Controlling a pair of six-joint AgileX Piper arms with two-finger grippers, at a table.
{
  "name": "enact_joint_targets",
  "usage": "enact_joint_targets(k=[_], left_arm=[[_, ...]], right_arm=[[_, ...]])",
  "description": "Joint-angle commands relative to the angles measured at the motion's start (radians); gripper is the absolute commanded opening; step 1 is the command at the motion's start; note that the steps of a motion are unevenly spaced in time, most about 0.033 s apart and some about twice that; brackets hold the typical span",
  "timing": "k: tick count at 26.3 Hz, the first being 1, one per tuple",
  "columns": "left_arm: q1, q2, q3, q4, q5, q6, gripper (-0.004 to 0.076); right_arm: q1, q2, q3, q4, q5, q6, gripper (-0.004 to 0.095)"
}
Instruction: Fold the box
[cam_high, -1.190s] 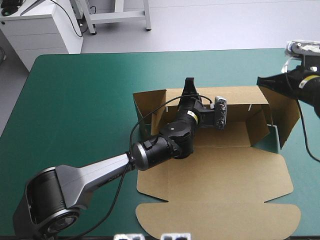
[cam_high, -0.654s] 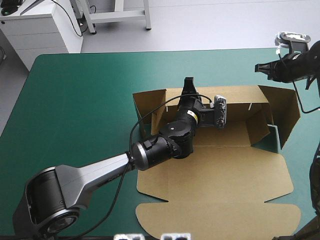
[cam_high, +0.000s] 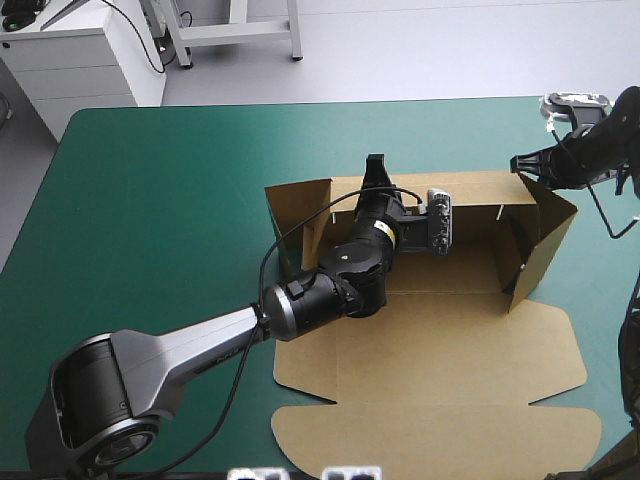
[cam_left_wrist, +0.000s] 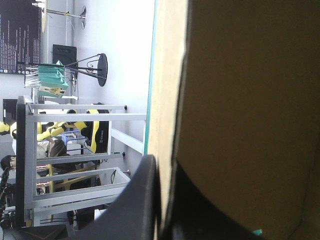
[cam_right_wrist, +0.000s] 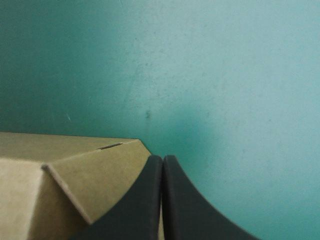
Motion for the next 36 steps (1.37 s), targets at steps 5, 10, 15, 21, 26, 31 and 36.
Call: enact_joint_targets(k=[5,10,15,21,26,31,36], left_arm=[[-0.01,-0.05,-0.025,0.029,-0.017,-0.046,-0.0008],[-0.01,-0.05,-0.025,0.029,-0.018,-0.046,-0.0008],[-0.01,-0.05,-0.025,0.029,-0.018,-0.039,-0.0008],[-0.01,-0.05,-0.025,0.029,-0.018,-0.038,-0.0008],[-0.01,-0.05,-0.025,0.028,-0.018,-0.035,-0.0008],[-0.01,-0.05,-0.025,0.028,-0.018,-0.035,-0.0008],[-0.01,-0.05,-0.025,0.028,-0.018,-0.035,-0.0008]], right_arm=[[-0.005,-0.145,0.08,0.036,0.0,-0.051,-0.002],[-0.005,-0.219,0.241,0.161,-0.108,-0.11,-0.002],[-0.005,-0.314,0.419,0.373,-0.227,-0.286,-0.002],[-0.005,-0.391,0.635,0.579,-0.362,-0.521,-0.002],[-0.005,-0.422,0.872,0.928,-0.391,-0.878,-0.002],[-0.005,-0.422,0.941,0.995,-0.402,-0.97,-0.0018],[-0.005,-0.424,0.941,0.992,-0.4,-0.963,-0.0018]])
